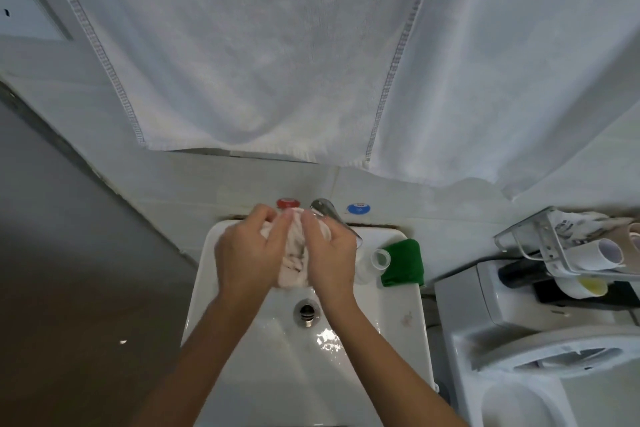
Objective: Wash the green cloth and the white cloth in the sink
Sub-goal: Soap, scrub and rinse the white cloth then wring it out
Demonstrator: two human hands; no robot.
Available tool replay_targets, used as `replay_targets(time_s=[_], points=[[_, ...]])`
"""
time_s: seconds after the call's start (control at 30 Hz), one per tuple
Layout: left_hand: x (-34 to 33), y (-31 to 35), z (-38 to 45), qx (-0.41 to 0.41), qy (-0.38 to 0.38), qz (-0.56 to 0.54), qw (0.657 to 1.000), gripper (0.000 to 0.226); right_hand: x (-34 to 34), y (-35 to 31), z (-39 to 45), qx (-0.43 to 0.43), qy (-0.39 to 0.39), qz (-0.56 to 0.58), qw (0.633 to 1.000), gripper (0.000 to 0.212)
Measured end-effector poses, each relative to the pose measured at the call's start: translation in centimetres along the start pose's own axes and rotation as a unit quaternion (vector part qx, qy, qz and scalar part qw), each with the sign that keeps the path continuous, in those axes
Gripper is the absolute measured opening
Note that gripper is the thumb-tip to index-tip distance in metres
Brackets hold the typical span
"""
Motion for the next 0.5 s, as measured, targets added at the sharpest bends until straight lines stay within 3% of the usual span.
replay_targets(time_s=[0.07,0.13,0.27,0.5], points=[[0.8,-0.4,1.2,-0.004,0.022,0.031,0.999,0.026,-0.8,-0.1,-1.5,0.028,-0.036,-0.039,0.998,0.037],[0.4,-0.4,0.9,-0.006,0.023,0.017,1.0,0.028,-0.9,-0.3,-2.2,0.047,-0.04,-0.043,0.997,0.022],[-1.6,2.5,-3.7,-0.082,-0.024,-0.046,0.995,0.031,2.0,-0.6,1.5,0.008,0.079,0.018,0.997,0.022],[-1.8,-0.3,1.9,0.057,0.024,-0.07,0.996,0.024,-2.2,2.3,-1.8,-0.121,0.011,0.098,0.988,0.027]])
Point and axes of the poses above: each hand's wrist, its own z-axis towards the middle knuckle, its own x-axis out of the back of the hand, y = z × x, the point moved 10 cm from there along z, towards the middle knuckle, and after that the axes turned 3 degrees about -z, right-handed, at the moved point
